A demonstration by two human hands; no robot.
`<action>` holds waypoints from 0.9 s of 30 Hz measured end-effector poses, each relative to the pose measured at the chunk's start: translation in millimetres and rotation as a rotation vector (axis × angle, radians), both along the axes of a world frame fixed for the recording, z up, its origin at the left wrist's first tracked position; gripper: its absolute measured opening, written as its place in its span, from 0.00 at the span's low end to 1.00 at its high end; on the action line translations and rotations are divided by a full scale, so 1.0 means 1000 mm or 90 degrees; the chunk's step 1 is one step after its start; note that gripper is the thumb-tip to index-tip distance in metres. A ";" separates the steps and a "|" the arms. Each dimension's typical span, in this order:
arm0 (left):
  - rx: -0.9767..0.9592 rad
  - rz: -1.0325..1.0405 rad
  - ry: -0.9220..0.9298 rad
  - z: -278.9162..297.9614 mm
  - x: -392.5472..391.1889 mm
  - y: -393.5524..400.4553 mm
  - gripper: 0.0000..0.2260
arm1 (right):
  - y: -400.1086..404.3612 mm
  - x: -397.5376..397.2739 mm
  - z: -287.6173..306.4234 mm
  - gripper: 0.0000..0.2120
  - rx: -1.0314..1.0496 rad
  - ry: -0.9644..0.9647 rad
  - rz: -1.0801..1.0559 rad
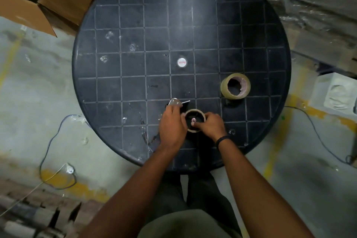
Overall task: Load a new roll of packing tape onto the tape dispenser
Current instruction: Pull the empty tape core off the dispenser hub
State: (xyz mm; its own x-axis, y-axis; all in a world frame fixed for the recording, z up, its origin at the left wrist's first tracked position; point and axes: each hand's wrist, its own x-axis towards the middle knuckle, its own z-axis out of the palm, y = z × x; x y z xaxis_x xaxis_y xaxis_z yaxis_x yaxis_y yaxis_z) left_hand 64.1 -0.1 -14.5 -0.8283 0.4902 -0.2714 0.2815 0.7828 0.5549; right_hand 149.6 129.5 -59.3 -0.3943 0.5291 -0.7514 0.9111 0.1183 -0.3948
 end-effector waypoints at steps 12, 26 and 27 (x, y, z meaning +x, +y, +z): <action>-0.083 0.004 -0.143 0.002 -0.017 0.057 0.16 | 0.022 -0.016 -0.017 0.21 -0.192 0.158 -0.329; -0.168 0.069 -0.299 -0.019 -0.030 0.071 0.17 | 0.060 -0.030 -0.007 0.01 -0.124 0.077 -0.047; -0.181 0.062 -0.295 -0.018 -0.029 0.072 0.17 | 0.059 -0.033 -0.006 0.01 -0.112 0.070 -0.052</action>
